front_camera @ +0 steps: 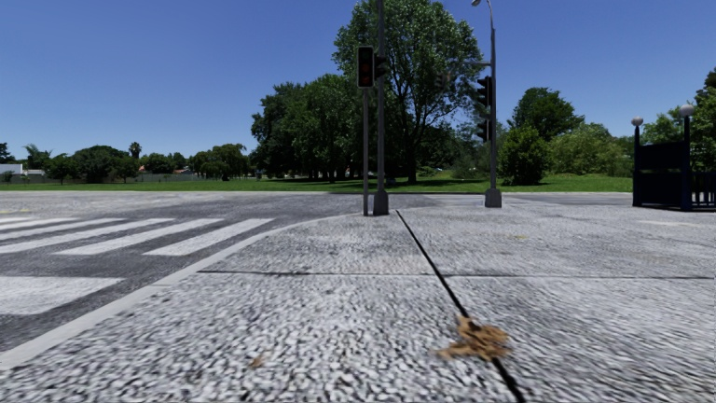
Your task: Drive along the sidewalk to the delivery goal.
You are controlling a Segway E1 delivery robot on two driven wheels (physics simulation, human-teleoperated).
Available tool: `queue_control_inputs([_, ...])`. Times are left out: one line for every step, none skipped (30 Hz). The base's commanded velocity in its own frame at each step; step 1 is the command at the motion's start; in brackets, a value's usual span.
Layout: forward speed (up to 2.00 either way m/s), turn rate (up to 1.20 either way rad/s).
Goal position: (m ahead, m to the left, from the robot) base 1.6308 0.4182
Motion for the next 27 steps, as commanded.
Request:
queue_control_inputs([2.00, 0.00])
queue_control_inputs([2.00, 0.00])
queue_control_inputs([2.00, -0.16])
queue_control_inputs([2.00, -0.16])
queue_control_inputs([1.90, -0.31])
queue_control_inputs([1.73, -0.36])
queue_control_inputs([1.63, -0.37])
queue_control_inputs([1.63, -0.37])
queue_control_inputs([1.59, -0.37])
queue_control_inputs([1.57, -0.37])
queue_control_inputs([1.55, -0.37])
queue_control_inputs([1.52, -0.29])
queue_control_inputs([1.52, -0.29])
queue_control_inputs([1.45, -0.15])
queue_control_inputs([1.39, -0.06])
queue_control_inputs([1.36, 0.00])
queue_control_inputs([1.36, 0.00])
queue_control_inputs([1.34, 0.00])
queue_control_inputs([1.33, 0.00])
queue_control_inputs([1.32, 0.00])
queue_control_inputs([1.31, 0.00])
queue_control_inputs([1.31, 0.00])
queue_control_inputs([1.28, 0.00])
queue_control_inputs([1.26, 0.00])
queue_control_inputs([1.23, 0.00])
queue_control_inputs([1.23, 0.00])
queue_control_inputs([1.20, 0.00])
